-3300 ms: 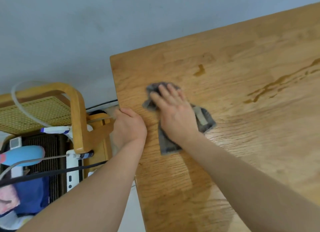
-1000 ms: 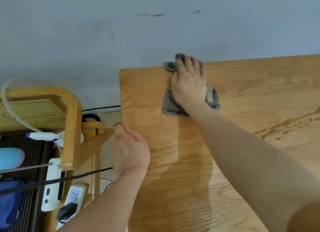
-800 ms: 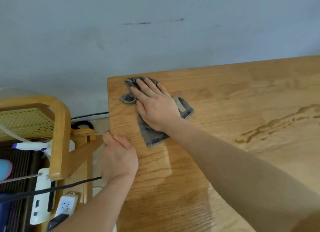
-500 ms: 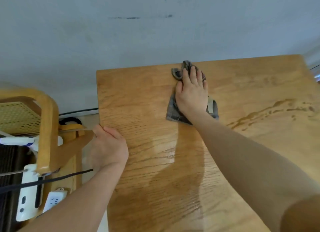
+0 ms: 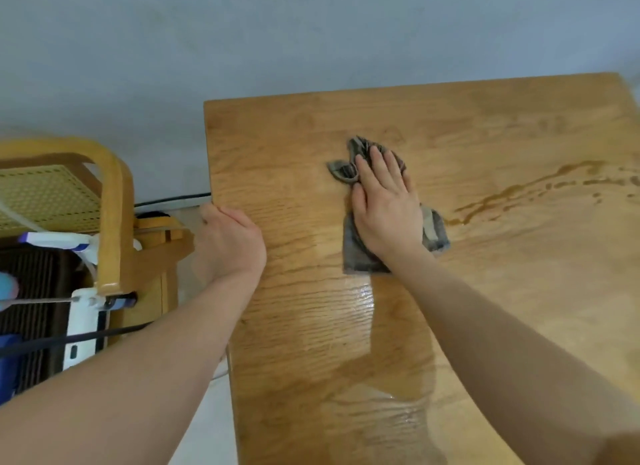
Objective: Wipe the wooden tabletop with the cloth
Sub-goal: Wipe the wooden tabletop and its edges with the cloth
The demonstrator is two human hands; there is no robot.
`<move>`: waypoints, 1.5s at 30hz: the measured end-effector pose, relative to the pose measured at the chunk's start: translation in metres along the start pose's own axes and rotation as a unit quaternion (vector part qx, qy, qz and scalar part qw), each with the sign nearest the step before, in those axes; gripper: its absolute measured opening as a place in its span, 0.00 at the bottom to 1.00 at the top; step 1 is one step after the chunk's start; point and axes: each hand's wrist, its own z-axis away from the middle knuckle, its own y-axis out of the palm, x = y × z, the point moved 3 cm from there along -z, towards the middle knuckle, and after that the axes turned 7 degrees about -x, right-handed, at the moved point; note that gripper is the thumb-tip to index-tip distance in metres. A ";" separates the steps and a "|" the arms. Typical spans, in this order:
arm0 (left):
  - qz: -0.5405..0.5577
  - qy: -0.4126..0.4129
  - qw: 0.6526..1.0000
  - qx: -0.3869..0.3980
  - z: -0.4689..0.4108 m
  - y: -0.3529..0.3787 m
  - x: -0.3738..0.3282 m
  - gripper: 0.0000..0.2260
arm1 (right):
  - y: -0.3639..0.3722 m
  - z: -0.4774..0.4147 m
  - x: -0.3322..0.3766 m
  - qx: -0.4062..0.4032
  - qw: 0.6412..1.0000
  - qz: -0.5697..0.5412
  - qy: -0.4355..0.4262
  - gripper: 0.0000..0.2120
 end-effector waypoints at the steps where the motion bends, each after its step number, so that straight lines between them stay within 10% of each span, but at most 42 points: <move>1: 0.009 0.006 1.000 -0.006 0.002 -0.001 0.000 0.17 | 0.000 0.016 0.008 0.002 1.000 0.003 -0.002 0.24; 8: -0.030 0.115 0.992 0.032 0.010 -0.003 -0.002 0.25 | -0.027 0.158 0.014 0.056 0.980 -0.027 -0.191 0.22; 18: -0.131 0.356 0.919 0.111 0.095 0.005 -0.027 0.28 | -0.019 0.091 -0.014 0.011 1.000 0.005 -0.018 0.24; 23: -0.143 0.362 0.914 0.115 0.109 0.029 -0.056 0.28 | -0.048 0.183 -0.057 0.022 0.995 0.006 -0.095 0.23; 31: -0.142 0.338 0.925 0.098 0.123 0.040 -0.078 0.28 | -0.021 0.027 -0.078 -0.002 1.000 0.012 0.001 0.25; 37: -0.148 0.337 0.926 0.081 0.125 0.044 -0.077 0.28 | -0.053 0.160 -0.096 0.042 0.991 0.008 -0.128 0.24; 45: -0.139 0.364 0.915 0.108 0.141 0.054 -0.110 0.29 | -0.023 -0.012 -0.101 0.020 0.998 0.000 -0.054 0.25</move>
